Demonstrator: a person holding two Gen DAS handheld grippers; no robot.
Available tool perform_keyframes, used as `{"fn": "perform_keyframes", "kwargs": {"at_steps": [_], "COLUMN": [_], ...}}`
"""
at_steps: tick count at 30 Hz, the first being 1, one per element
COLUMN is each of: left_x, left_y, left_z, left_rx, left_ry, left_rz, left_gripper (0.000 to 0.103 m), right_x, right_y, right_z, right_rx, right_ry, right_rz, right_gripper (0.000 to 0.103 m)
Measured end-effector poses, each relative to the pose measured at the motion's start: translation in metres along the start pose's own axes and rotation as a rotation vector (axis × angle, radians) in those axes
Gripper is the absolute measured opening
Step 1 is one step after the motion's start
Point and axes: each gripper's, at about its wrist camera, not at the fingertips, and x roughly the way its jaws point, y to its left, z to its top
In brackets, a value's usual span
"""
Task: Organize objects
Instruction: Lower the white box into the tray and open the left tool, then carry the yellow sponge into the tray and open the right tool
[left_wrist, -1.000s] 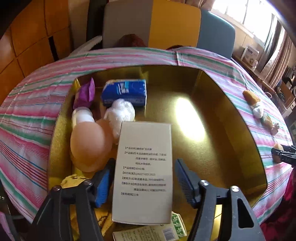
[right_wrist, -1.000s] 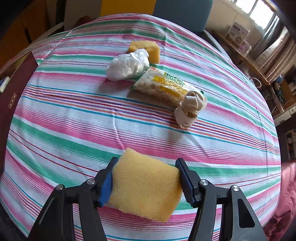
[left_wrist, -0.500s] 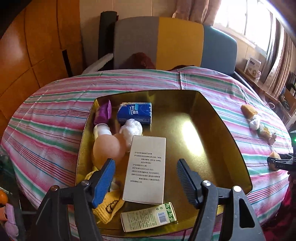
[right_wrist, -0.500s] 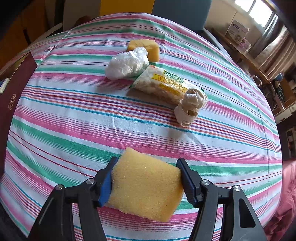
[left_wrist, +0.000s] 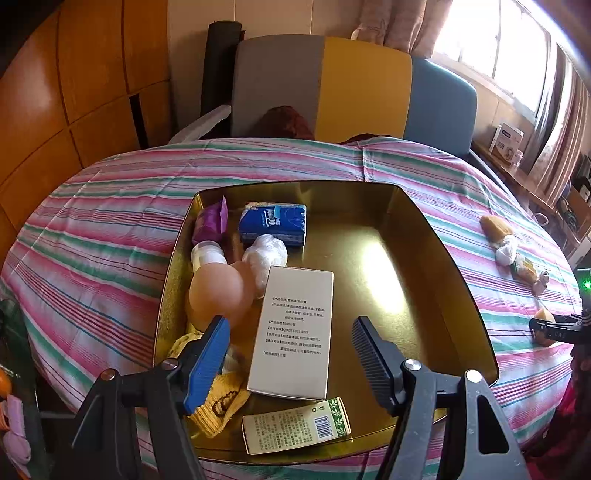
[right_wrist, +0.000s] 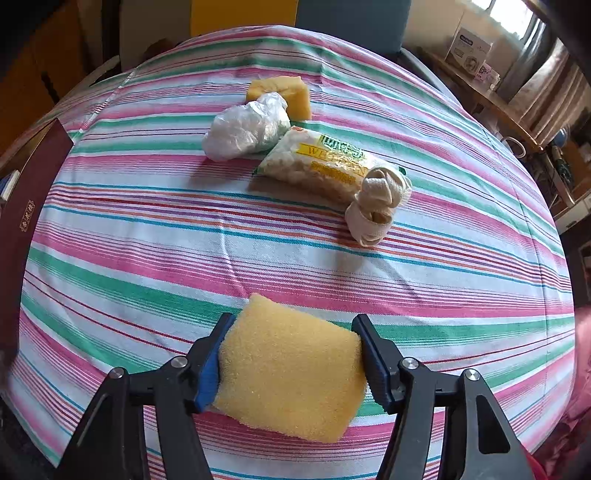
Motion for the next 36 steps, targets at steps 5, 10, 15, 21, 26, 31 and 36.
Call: {"fn": "perform_keyframes", "kwargs": {"at_steps": [5, 10, 15, 21, 26, 31, 36], "left_x": [0.000, -0.005, -0.014, -0.026, -0.031, -0.030, -0.025], "left_y": [-0.002, 0.000, 0.012, 0.037, 0.053, 0.063, 0.073], "left_z": [0.000, 0.002, 0.004, 0.004, 0.001, -0.005, -0.010], "left_rx": [-0.001, -0.002, -0.018, -0.063, -0.090, -0.110, -0.135], "left_ry": [-0.003, -0.016, -0.033, -0.060, -0.070, -0.066, -0.050], "left_rz": [-0.006, -0.013, -0.003, 0.014, 0.021, 0.015, 0.000], "left_gripper": [0.070, 0.070, 0.070, 0.070, 0.070, 0.070, 0.070], "right_x": [-0.003, -0.005, -0.012, -0.051, -0.093, -0.108, -0.083], "right_y": [0.001, 0.000, 0.000, 0.037, 0.123, 0.223, 0.305], "right_z": [-0.002, -0.003, 0.001, 0.017, 0.041, 0.067, 0.099], "right_rx": [0.002, 0.005, 0.019, -0.021, -0.159, -0.275, -0.324], "right_ry": [-0.005, -0.021, -0.058, -0.167, -0.265, -0.273, -0.210], "right_rz": [0.007, 0.003, 0.014, 0.081, 0.211, 0.362, 0.393], "right_gripper": [0.062, 0.059, 0.056, 0.055, 0.055, 0.056, 0.056]}}
